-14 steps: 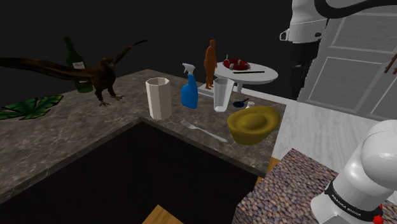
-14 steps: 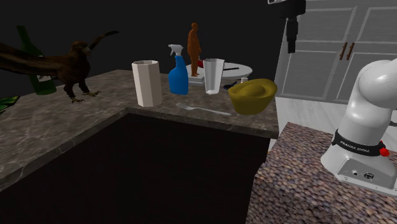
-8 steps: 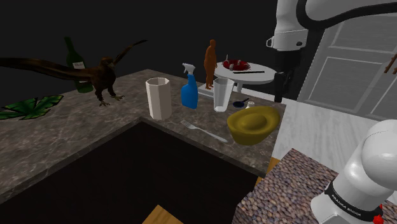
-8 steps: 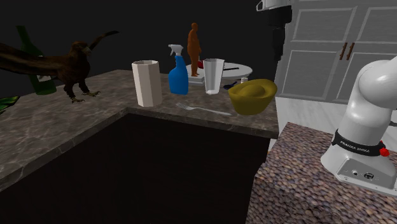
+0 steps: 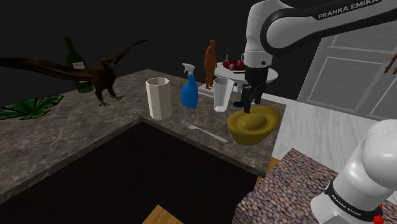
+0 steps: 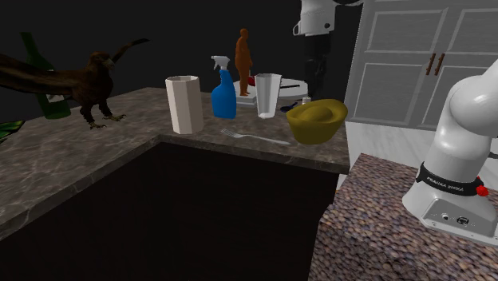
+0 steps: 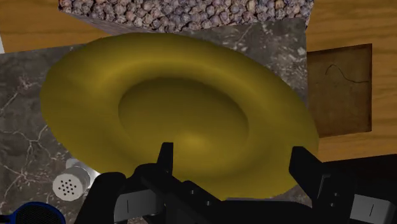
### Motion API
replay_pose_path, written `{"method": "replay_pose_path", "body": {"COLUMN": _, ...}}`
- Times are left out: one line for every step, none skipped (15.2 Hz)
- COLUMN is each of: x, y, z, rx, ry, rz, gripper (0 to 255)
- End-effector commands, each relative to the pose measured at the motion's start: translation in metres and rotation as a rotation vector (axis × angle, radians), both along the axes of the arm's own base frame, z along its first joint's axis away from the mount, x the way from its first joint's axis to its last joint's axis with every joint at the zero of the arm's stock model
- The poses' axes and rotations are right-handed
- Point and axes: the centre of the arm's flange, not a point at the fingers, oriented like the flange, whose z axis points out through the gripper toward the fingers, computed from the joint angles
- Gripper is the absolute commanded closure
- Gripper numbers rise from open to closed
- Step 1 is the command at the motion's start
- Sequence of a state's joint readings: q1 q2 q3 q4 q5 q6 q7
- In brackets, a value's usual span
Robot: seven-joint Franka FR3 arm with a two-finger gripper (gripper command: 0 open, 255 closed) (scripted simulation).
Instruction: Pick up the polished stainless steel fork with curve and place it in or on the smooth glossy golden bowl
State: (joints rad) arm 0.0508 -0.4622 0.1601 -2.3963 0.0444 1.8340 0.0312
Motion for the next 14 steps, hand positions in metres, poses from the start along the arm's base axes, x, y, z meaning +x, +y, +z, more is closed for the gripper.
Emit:
{"method": "replay_pose_path", "body": {"x": 0.015, "y": 0.014, "z": -0.010, "rx": 0.008, "ry": -0.017, "rz": -0.008, "gripper": 0}}
{"method": "replay_pose_path", "body": {"x": 0.023, "y": 0.020, "z": -0.016, "rx": 0.011, "ry": -0.024, "rz": -0.011, "gripper": 0}}
{"method": "replay_pose_path", "body": {"x": 0.032, "y": 0.026, "z": -0.022, "rx": 0.015, "ry": -0.031, "rz": -0.015, "gripper": 0}}
{"method": "replay_pose_path", "body": {"x": 0.040, "y": 0.033, "z": -0.028, "rx": 0.018, "ry": -0.038, "rz": -0.018, "gripper": 0}}
{"method": "replay_pose_path", "body": {"x": 0.049, "y": 0.039, "z": -0.034, "rx": 0.021, "ry": -0.045, "rz": -0.022, "gripper": 0}}
{"method": "replay_pose_path", "body": {"x": 0.057, "y": 0.045, "z": -0.040, "rx": 0.025, "ry": -0.052, "rz": -0.026, "gripper": 0}}
{"method": "replay_pose_path", "body": {"x": 0.066, "y": 0.051, "z": -0.046, "rx": 0.028, "ry": -0.059, "rz": -0.029, "gripper": 0}}
{"method": "replay_pose_path", "body": {"x": 0.075, "y": 0.058, "z": -0.051, "rx": 0.032, "ry": -0.066, "rz": -0.033, "gripper": 0}}
{"method": "replay_pose_path", "body": {"x": 0.084, "y": 0.064, "z": -0.057, "rx": 0.035, "ry": -0.073, "rz": -0.036, "gripper": 0}}
{"method": "replay_pose_path", "body": {"x": 0.092, "y": 0.070, "z": -0.062, "rx": 0.038, "ry": -0.080, "rz": -0.040, "gripper": 0}}
{"method": "replay_pose_path", "body": {"x": 0.101, "y": 0.076, "z": -0.068, "rx": 0.042, "ry": -0.087, "rz": -0.044, "gripper": 0}}
{"method": "replay_pose_path", "body": {"x": 0.110, "y": 0.082, "z": -0.073, "rx": 0.045, "ry": -0.094, "rz": -0.047, "gripper": 0}}
{"method": "replay_pose_path", "body": {"x": 0.119, "y": 0.088, "z": -0.078, "rx": 0.048, "ry": -0.101, "rz": -0.051, "gripper": 0}}
{"method": "replay_pose_path", "body": {"x": 0.128, "y": 0.095, "z": -0.083, "rx": 0.052, "ry": -0.109, "rz": -0.054, "gripper": 0}}
